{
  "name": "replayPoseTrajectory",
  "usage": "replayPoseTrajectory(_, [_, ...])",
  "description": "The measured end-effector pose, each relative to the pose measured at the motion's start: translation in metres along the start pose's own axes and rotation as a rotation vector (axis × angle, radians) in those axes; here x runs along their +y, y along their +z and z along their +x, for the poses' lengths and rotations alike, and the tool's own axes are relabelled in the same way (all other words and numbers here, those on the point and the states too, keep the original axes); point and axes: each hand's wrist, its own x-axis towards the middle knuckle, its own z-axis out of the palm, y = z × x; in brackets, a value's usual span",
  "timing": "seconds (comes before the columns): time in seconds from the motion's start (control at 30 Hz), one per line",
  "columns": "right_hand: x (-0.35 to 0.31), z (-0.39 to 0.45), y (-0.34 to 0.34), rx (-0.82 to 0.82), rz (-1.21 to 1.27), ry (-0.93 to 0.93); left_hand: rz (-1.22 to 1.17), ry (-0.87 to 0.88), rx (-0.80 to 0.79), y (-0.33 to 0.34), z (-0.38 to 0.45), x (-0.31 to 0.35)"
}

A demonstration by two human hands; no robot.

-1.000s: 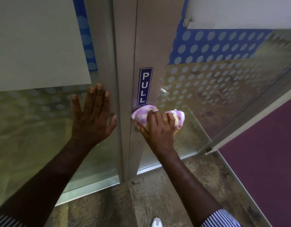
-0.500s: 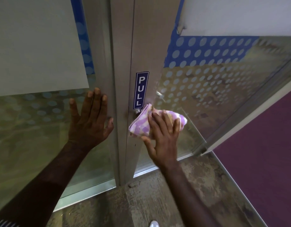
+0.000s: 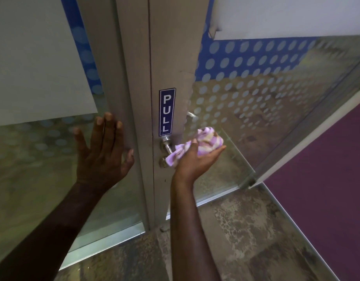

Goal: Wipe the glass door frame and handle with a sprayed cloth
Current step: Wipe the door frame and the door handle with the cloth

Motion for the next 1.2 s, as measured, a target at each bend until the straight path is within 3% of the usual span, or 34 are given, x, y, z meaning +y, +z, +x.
replayPoseTrajectory(0.13, [-0.014, 0.044, 0.000, 0.086, 0.266, 0.177, 0.005, 0.004, 0.007, 0.002, -0.001, 0.000])
replayPoseTrajectory(0.27, [-0.019, 0.090, -0.021, -0.238, 0.418, 0.673, 0.023, 0.005, 0.030, 0.004, -0.002, 0.001])
replayPoseTrajectory(0.33, [-0.018, 0.100, -0.034, -0.417, 0.390, 0.758, 0.030, 0.005, 0.037, 0.004, -0.002, 0.001])
replayPoseTrajectory(0.4, [-0.019, 0.094, -0.043, -0.505, 0.395, 0.597, 0.034, 0.002, 0.036, 0.004, -0.002, 0.001])
replayPoseTrajectory(0.5, [-0.024, 0.083, -0.059, -0.425, 0.366, 0.109, 0.029, 0.001, 0.033, 0.002, -0.001, 0.001])
replayPoseTrajectory(0.57, [-0.039, 0.072, -0.068, -0.480, 0.218, -0.217, 0.019, 0.000, 0.033, 0.002, 0.000, 0.001])
replayPoseTrajectory(0.7, [-0.043, 0.048, -0.064, -0.988, -0.532, -1.021, 0.010, -0.001, 0.025, 0.000, 0.001, 0.001])
replayPoseTrajectory(0.73, [-0.032, 0.043, -0.062, -1.061, -0.678, -1.136, 0.005, 0.000, 0.022, -0.001, 0.001, 0.001])
replayPoseTrajectory(0.77, [-0.024, 0.036, -0.061, -1.041, -0.756, -1.185, 0.003, 0.003, 0.021, -0.001, 0.001, 0.001])
replayPoseTrajectory(0.83, [-0.010, 0.016, -0.058, -0.832, -0.735, -1.146, 0.010, 0.003, 0.020, 0.000, 0.001, 0.001])
replayPoseTrajectory(0.9, [-0.002, -0.007, -0.051, -0.549, -0.835, -1.001, 0.004, -0.001, 0.017, 0.000, 0.001, 0.002])
replayPoseTrajectory(0.97, [0.003, -0.028, -0.042, -0.392, -1.022, -0.832, -0.004, -0.006, 0.016, 0.000, 0.001, 0.002])
replayPoseTrajectory(1.07, [0.013, -0.042, -0.033, -0.387, -1.080, -0.806, -0.004, -0.007, 0.012, 0.000, 0.000, 0.002])
replayPoseTrajectory(1.2, [0.030, -0.026, -0.041, -0.417, -1.077, -0.989, 0.000, -0.002, 0.008, -0.001, 0.000, 0.002])
